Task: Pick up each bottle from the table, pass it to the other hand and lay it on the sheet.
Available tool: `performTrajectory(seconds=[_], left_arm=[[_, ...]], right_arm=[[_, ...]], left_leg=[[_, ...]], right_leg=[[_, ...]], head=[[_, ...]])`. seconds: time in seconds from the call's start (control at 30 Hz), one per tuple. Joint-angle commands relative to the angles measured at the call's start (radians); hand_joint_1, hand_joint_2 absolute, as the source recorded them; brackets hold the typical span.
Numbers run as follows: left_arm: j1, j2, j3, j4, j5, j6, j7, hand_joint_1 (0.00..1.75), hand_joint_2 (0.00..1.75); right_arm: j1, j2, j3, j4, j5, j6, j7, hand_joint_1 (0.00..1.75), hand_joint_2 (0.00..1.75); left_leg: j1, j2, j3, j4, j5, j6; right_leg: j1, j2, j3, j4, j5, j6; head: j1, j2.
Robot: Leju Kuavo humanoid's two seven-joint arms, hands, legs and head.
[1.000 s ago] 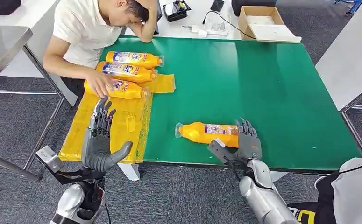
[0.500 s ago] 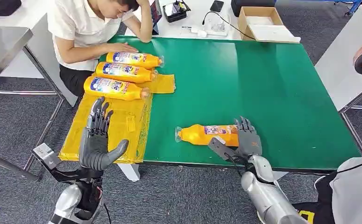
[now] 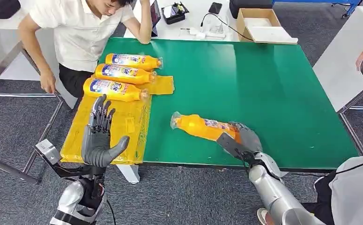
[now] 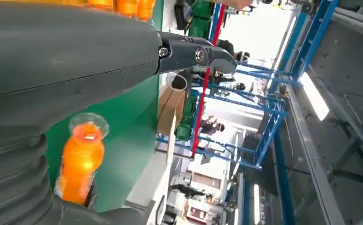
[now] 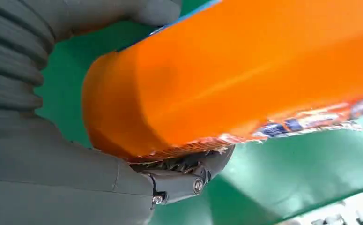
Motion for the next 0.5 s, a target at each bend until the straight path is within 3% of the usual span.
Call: performTrajectory(seconds=[0.03, 0.33, 0.5], left_arm=[[-0.037, 0.003, -0.011, 0.076, 0.002, 0.003, 0.0, 0.0, 1.75], [-0.03, 0.003, -0.013, 0.075, 0.005, 0.005, 0.002, 0.0, 1.75], [0.004, -0.006, -0.022, 0.067, -0.009, 0.026, 0.0, 0.0, 1.75]], right_arm=[[0.037, 0.023, -0.024, 0.098, -0.006, 0.031, 0.001, 1.75, 1.75], [0.049, 0.028, -0.02, 0.064, -0.06, 0.056, -0.029, 1.75, 1.75], [0.118, 0.064, -0.046, -0.084, -0.193, 0.053, -0.149, 1.75, 1.75]], left_leg=[[0.002, -0.003, 0.002, -0.002, 0.0, -0.002], [0.002, -0.003, 0.004, -0.002, 0.0, -0.002], [0.002, -0.001, 0.005, -0.002, 0.0, -0.002]], right_leg=[[0.002, -0.003, 0.004, -0.002, -0.001, -0.002], [0.002, -0.003, 0.006, -0.003, 0.0, -0.003], [0.002, -0.002, 0.006, -0.003, 0.0, -0.003]], head=[[0.0, 0.0], [0.0, 0.0], [0.0, 0.0]])
